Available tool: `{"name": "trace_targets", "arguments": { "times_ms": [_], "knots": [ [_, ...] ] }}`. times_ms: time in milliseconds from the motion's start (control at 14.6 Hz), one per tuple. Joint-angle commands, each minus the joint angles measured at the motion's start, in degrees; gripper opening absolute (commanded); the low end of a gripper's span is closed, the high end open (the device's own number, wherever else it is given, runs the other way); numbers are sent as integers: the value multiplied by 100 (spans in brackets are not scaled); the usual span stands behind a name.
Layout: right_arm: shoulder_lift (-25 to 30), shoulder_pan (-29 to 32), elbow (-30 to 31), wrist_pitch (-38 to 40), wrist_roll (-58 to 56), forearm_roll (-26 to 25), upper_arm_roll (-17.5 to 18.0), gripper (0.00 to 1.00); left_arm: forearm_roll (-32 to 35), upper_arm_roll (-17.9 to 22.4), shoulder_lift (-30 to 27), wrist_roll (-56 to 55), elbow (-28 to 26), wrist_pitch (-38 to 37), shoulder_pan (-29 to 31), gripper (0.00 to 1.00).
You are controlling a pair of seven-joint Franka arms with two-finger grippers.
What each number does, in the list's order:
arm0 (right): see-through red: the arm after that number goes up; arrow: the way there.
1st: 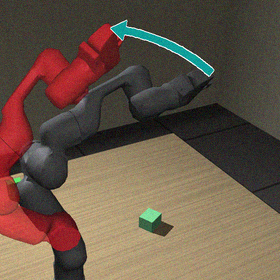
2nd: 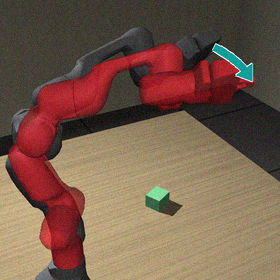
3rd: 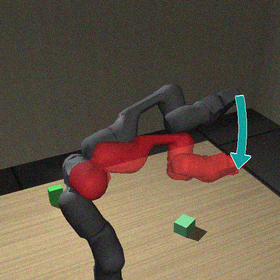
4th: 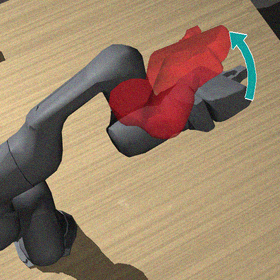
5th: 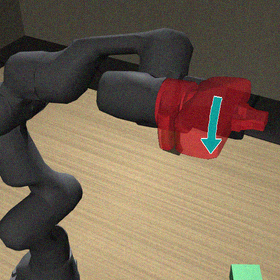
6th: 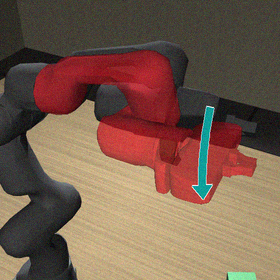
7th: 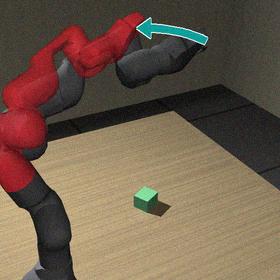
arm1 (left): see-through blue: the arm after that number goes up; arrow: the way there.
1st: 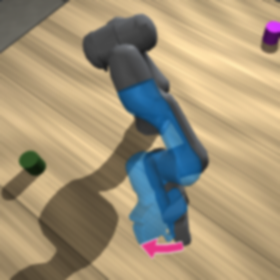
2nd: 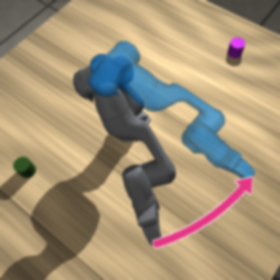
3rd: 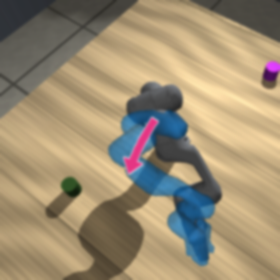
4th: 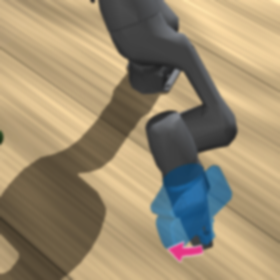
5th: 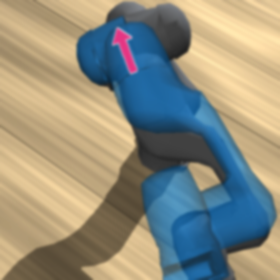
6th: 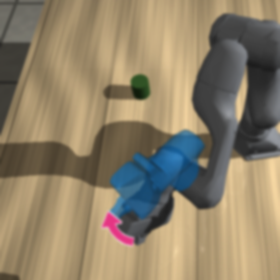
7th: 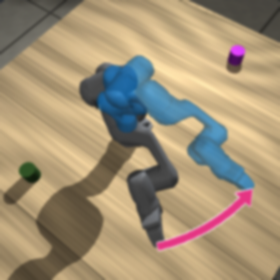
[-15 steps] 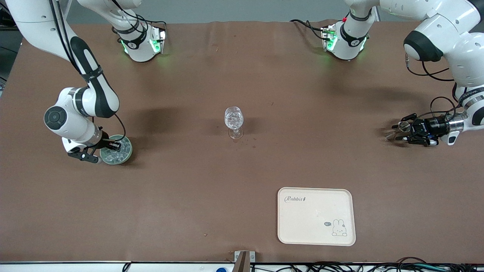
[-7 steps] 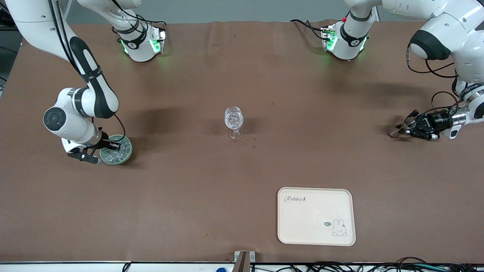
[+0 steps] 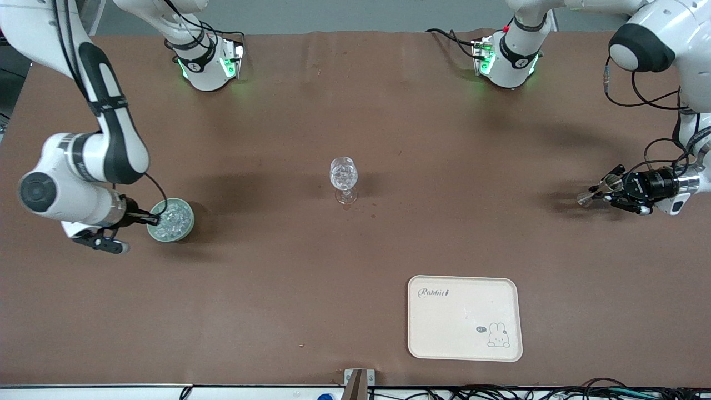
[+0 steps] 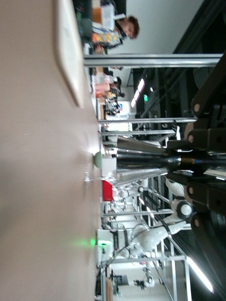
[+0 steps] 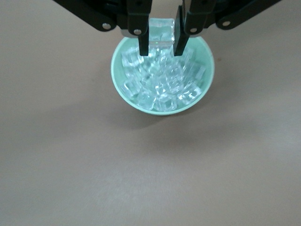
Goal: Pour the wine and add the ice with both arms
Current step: 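Lift the ice cube with the right gripper while the left gripper lifts the jigger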
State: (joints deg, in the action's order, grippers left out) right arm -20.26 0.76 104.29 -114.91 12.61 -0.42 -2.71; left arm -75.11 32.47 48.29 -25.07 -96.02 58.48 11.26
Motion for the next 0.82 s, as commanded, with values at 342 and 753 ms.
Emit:
{"name": "trace_targets", "arguments": {
  "times_ms": [342, 753],
  "knots": [
    [716, 47, -1710, 1682, 48, -11, 42, 0, 304, -1101, -1206, -805, -609, 416, -88, 1],
    [1516, 249, -2236, 2779, -365, 259, 60, 0, 339, -2884, -2911, -1253, -2314, 2788, -124, 1]
  ]
}}
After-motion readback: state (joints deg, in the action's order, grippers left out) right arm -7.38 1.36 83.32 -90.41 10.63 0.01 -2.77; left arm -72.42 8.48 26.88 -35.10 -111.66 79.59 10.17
